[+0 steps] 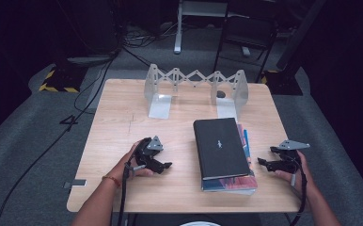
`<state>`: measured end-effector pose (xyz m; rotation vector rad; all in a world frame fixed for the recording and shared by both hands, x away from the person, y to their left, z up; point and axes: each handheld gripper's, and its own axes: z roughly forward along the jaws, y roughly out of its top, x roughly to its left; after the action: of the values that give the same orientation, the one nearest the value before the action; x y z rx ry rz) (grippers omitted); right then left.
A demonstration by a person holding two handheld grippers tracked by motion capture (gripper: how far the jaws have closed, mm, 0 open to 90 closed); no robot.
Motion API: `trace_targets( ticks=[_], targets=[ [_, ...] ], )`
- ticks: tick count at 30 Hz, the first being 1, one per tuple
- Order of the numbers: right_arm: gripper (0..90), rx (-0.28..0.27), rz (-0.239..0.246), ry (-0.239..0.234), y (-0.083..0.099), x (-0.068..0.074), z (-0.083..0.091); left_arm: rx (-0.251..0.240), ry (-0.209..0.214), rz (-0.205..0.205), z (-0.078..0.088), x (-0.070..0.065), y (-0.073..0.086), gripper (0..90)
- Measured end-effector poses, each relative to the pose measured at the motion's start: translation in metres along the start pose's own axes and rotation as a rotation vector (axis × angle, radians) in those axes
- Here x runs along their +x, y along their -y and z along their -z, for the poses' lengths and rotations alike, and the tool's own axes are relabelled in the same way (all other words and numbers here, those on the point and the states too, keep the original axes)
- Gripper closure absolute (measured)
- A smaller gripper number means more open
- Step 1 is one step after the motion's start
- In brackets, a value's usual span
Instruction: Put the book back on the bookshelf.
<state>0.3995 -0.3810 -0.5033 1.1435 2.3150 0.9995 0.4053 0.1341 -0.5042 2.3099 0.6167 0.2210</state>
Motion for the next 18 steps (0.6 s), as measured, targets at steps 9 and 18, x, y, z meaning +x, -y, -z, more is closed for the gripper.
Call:
trace_targets(
  ticks=[9,18],
  targets=[
    [25.5,-0.092,-0.007,-0.024,-0.023,0.004,0.024,0.0,-0.007,0.006,0.0,-0.001,0.0,15.1],
    [40.9,-0.151,0.216,-0.162,-0.079,0.04,0.044,0.002,-0.017,0.012,0.0,-0.002,0.0,15.1]
  ],
)
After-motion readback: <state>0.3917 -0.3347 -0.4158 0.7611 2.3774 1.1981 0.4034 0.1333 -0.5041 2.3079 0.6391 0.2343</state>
